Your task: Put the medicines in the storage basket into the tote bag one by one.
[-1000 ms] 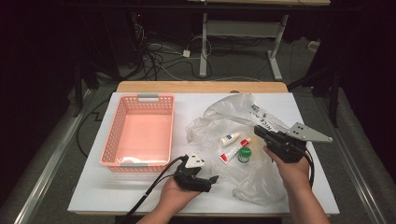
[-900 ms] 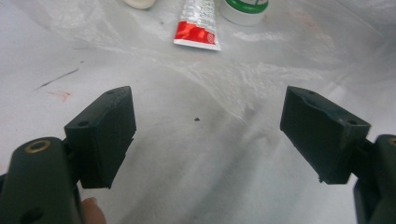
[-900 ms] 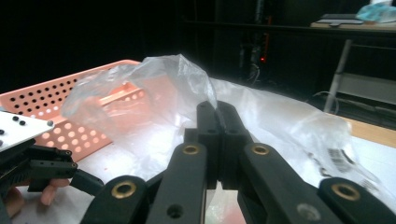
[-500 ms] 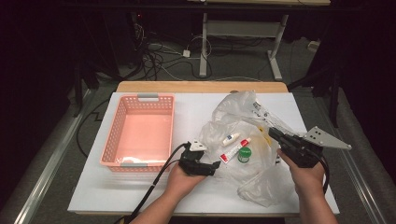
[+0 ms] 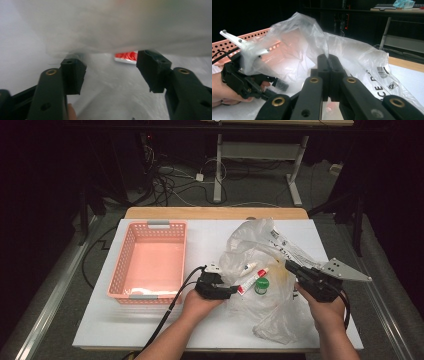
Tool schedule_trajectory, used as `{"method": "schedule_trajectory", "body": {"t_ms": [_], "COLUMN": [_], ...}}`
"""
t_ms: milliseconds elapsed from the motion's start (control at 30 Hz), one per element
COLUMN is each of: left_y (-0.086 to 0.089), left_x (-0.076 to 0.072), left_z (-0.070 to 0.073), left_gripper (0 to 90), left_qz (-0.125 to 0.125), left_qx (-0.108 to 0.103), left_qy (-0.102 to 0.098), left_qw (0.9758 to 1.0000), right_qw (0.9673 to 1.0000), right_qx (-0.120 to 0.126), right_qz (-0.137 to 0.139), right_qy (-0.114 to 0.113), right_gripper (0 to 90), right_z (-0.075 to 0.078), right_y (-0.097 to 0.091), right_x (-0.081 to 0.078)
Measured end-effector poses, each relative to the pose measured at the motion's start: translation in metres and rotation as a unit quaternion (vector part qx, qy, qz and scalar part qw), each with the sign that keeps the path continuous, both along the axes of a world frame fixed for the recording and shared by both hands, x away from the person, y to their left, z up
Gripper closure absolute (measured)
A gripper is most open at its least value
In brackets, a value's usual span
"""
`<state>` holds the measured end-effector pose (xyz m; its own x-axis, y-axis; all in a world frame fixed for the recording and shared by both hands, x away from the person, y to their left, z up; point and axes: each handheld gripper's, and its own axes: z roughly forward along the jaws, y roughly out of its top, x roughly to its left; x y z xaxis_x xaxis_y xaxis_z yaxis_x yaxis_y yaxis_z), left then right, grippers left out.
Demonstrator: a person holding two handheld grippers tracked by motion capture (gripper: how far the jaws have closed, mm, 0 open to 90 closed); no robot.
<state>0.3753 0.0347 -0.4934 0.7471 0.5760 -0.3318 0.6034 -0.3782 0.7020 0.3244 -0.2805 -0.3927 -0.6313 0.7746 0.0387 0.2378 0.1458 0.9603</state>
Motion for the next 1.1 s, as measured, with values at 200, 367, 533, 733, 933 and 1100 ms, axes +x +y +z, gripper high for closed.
{"method": "schedule_trajectory", "body": {"t_ms": [200,367,533,733,933,1100], "left_y": [-0.012,-0.012,-0.016,-0.014,-0.007,0.005], "left_x": [-0.021,-0.022,-0.028,-0.038,-0.044,-0.050], "left_z": [0.002,0.002,0.002,0.004,0.009,0.027], "left_gripper": [54.1,78.2,87.7,87.8,87.7,87.7], "left_qz": [-0.039,-0.030,-0.056,-0.058,-0.046,-0.020], "left_qx": [0.073,0.080,0.083,0.075,0.048,0.021], "left_qy": [-0.052,-0.057,-0.080,-0.124,-0.124,-0.148], "left_qw": [0.9952,0.9948,0.9918,0.9878,0.9900,0.9885], "right_qw": [1.0000,1.0000,0.9999,0.9999,0.9999,0.9998], "right_qx": [-0.002,-0.005,-0.009,-0.012,-0.005,0.003], "right_qz": [0.003,0.004,0.007,0.010,0.011,0.017], "right_qy": [0.000,0.004,0.009,0.009,-0.001,-0.010], "right_gripper": [90.0,90.0,90.0,90.0,90.0,90.0], "right_z": [0.000,-0.002,-0.005,-0.008,-0.005,0.000], "right_y": [0.000,0.003,0.006,0.010,0.013,0.015], "right_x": [-0.001,-0.001,-0.001,-0.001,-0.001,0.003]}}
